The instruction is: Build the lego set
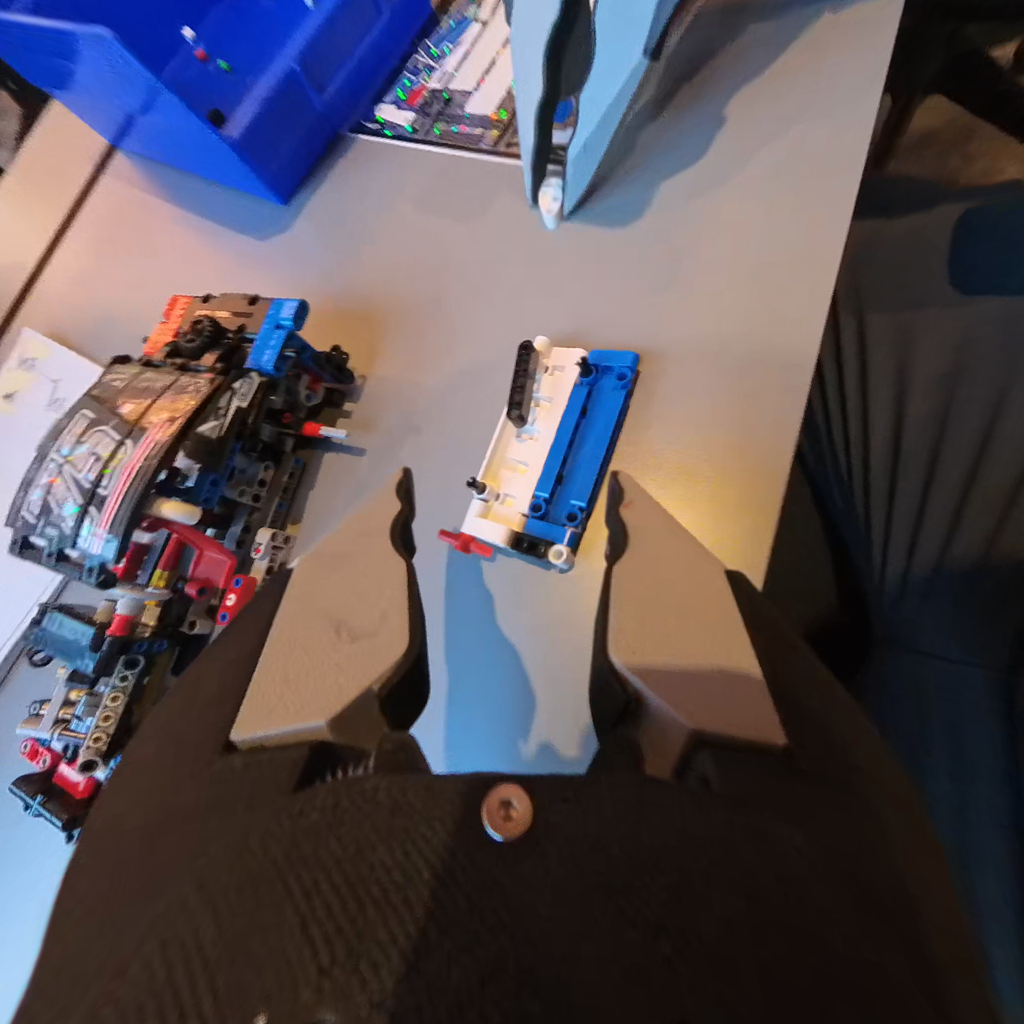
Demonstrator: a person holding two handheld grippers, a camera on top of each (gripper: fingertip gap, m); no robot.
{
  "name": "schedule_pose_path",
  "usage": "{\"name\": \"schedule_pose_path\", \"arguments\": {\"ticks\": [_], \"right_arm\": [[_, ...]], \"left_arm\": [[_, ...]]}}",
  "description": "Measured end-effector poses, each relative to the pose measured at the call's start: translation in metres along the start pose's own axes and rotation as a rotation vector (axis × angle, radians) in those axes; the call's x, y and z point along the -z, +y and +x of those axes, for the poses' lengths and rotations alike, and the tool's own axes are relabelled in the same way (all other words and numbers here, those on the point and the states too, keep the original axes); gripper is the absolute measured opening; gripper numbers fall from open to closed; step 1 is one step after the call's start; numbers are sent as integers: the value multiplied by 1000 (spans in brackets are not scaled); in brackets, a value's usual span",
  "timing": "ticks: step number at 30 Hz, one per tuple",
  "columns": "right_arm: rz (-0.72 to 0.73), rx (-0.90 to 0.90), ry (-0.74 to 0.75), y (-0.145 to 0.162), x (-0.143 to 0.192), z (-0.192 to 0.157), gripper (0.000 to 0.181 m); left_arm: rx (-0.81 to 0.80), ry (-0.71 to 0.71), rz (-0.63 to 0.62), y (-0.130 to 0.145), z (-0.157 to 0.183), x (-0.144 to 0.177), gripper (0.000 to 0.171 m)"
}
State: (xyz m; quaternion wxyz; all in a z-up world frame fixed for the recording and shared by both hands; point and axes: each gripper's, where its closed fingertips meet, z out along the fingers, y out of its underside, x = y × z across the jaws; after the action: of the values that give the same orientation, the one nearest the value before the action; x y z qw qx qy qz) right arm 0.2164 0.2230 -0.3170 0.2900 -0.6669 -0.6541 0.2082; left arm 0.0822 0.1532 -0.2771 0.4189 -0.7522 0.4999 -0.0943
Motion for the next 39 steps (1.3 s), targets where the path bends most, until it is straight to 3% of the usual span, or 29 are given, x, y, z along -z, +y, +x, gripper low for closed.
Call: {"name": "schedule_pose_path", "arguments": {"ticks": [3, 5, 8, 14, 19, 28, 39], "right_arm": [[44, 5, 68, -10, -9, 5, 15], [60, 5, 95, -17, -13, 6, 25], [108, -1, 139, -23, -3, 10, 31], [445, -89, 352, -42, 42, 42, 30], [414, -44, 419, -39, 40, 48, 38], [435, -23, 468, -40, 45, 48, 31], [500, -109, 423, -40, 55, 49, 25]], "left_arm": [[-15, -76, 69, 4, -18, 2, 64], [-5, -110, 105, 7, -29, 2, 64], [13, -131, 180, 7, -37, 3, 64], [-78, -198, 231, 7, -42, 6, 50], [-5, -199, 261, 6, -53, 11, 50], [222, -183, 344, 10, -77, 26, 50], [79, -205, 292, 10, -63, 20, 48]]}}
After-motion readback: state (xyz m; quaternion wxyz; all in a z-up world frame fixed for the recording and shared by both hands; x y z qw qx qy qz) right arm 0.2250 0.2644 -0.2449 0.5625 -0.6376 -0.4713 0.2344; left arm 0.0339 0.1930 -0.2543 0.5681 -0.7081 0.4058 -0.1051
